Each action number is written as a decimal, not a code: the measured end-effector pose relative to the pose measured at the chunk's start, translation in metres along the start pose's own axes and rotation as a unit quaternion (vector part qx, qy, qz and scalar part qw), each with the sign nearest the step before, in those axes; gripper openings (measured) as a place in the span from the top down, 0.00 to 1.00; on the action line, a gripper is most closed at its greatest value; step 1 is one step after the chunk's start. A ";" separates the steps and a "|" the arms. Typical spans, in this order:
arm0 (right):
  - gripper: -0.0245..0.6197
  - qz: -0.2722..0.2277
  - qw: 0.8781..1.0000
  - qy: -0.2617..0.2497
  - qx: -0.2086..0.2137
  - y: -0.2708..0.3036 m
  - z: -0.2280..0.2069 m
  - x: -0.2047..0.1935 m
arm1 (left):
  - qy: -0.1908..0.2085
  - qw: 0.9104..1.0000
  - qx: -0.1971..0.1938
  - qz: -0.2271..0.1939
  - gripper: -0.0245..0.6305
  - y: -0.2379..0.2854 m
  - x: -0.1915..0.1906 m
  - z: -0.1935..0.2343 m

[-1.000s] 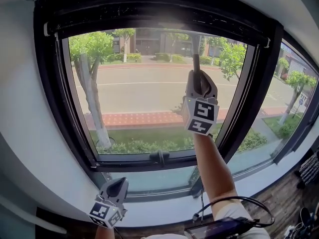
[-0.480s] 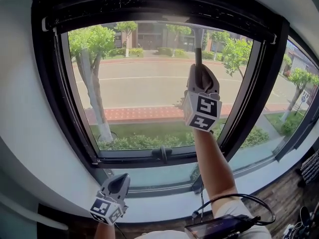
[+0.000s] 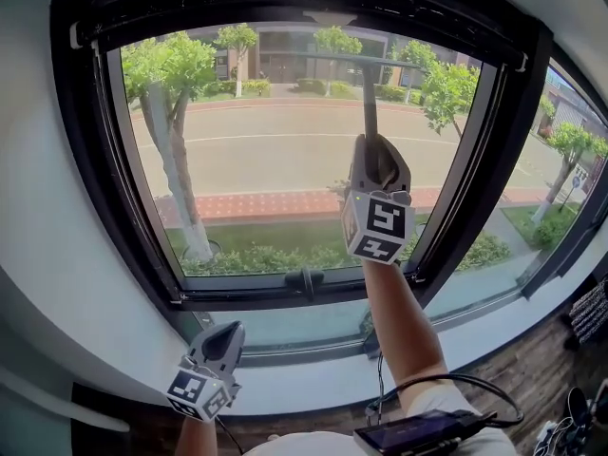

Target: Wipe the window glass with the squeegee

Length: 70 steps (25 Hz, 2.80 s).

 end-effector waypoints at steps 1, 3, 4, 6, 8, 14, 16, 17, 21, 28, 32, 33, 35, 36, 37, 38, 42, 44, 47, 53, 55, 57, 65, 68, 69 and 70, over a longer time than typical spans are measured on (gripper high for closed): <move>0.81 0.002 1.000 -0.001 0.000 -0.002 -0.001 -0.002 | 0.000 1.000 -0.001 0.000 0.94 0.001 0.000 0.000; 0.81 0.007 1.000 -0.003 0.001 -0.007 -0.002 -0.008 | 0.000 1.000 -0.003 0.002 0.94 0.002 0.000 -0.002; 0.81 0.009 1.000 -0.003 0.002 -0.010 -0.002 -0.010 | 0.000 1.000 -0.004 0.004 0.94 0.002 -0.001 -0.003; 0.81 0.014 1.000 -0.005 0.002 -0.016 -0.004 -0.017 | 0.000 1.000 -0.005 0.006 0.94 0.002 -0.002 -0.004; 0.81 0.020 1.000 -0.006 0.002 -0.024 -0.005 -0.024 | 0.001 1.000 -0.007 0.006 0.94 0.002 -0.002 -0.006; 0.81 0.034 0.999 -0.013 0.004 -0.041 -0.008 -0.045 | 0.002 1.000 -0.008 0.009 0.94 0.003 -0.003 -0.009; 0.81 0.039 0.999 -0.014 0.006 -0.044 -0.008 -0.048 | 0.001 1.000 -0.010 0.010 0.94 0.003 -0.004 -0.010; 0.81 0.041 0.999 -0.014 0.006 -0.046 -0.008 -0.049 | 0.001 1.000 -0.011 0.011 0.94 0.003 -0.004 -0.011; 0.81 0.049 0.999 -0.017 0.008 -0.053 -0.010 -0.057 | 0.000 1.000 -0.015 0.013 0.94 0.005 -0.005 -0.015; 0.81 0.062 0.998 -0.019 0.008 -0.067 -0.010 -0.071 | -0.001 1.000 -0.018 0.019 0.94 0.004 -0.009 -0.019; 0.81 0.070 0.997 -0.018 0.007 -0.074 -0.010 -0.078 | 0.000 1.000 -0.014 0.018 0.94 0.001 -0.008 -0.018; 0.81 0.072 0.997 -0.017 0.006 -0.075 -0.010 -0.079 | 0.000 1.000 -0.013 0.018 0.94 0.001 -0.008 -0.018; 0.81 0.075 0.997 -0.016 0.006 -0.077 -0.011 -0.082 | 0.000 1.000 -0.013 0.018 0.94 0.000 -0.008 -0.018; 0.81 0.076 0.997 -0.016 0.007 -0.078 -0.011 -0.083 | -0.001 1.000 -0.013 0.019 0.94 0.000 -0.009 -0.019; 0.81 0.078 0.997 -0.016 0.007 -0.080 -0.011 -0.084 | -0.001 1.000 -0.013 0.019 0.94 0.000 -0.009 -0.019; 0.81 0.079 0.997 -0.017 0.007 -0.081 -0.011 -0.085 | -0.002 1.000 -0.013 0.020 0.94 0.000 -0.010 -0.020; 0.81 0.088 0.996 -0.018 0.009 -0.088 -0.012 -0.094 | -0.004 1.000 -0.016 0.023 0.94 0.000 -0.012 -0.022; 0.81 0.092 0.996 -0.020 0.010 -0.092 -0.012 -0.098 | -0.004 1.000 -0.017 0.024 0.94 0.001 -0.013 -0.023; 0.81 0.095 0.995 -0.023 0.012 -0.097 -0.013 -0.102 | -0.006 0.999 -0.019 0.026 0.94 0.002 -0.015 -0.024; 0.81 0.107 0.994 -0.026 0.016 -0.107 -0.015 -0.114 | -0.009 0.999 -0.024 0.030 0.94 0.008 -0.018 -0.024; 0.81 0.112 0.993 -0.027 0.017 -0.111 -0.015 -0.119 | -0.010 0.999 -0.025 0.030 0.94 0.009 -0.019 -0.024; 0.81 0.116 0.993 -0.028 0.018 -0.115 -0.015 -0.124 | -0.010 0.999 -0.026 0.031 0.94 0.010 -0.019 -0.024; 0.81 0.135 0.990 -0.035 0.023 -0.131 -0.018 -0.141 | -0.009 0.999 -0.029 0.034 0.94 0.013 -0.020 -0.026; 0.81 0.144 0.989 -0.037 0.023 -0.138 -0.019 -0.148 | -0.009 0.999 -0.030 0.035 0.94 0.014 -0.021 -0.026; 0.81 0.146 0.988 -0.037 0.024 -0.140 -0.019 -0.150 | -0.009 0.999 -0.030 0.036 0.94 0.014 -0.021 -0.027; 0.81 0.148 0.988 -0.038 0.024 -0.141 -0.019 -0.153 | -0.009 0.999 -0.030 0.036 0.94 0.014 -0.021 -0.027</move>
Point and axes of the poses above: the fingertips, and each gripper's own axes: y forward along the fingers, z to its left, x out of its top, the point moved 2 cm from there along -y, backward along the fingers, and after that the axes turned 15 degrees about -x, right-handed, at the moved point
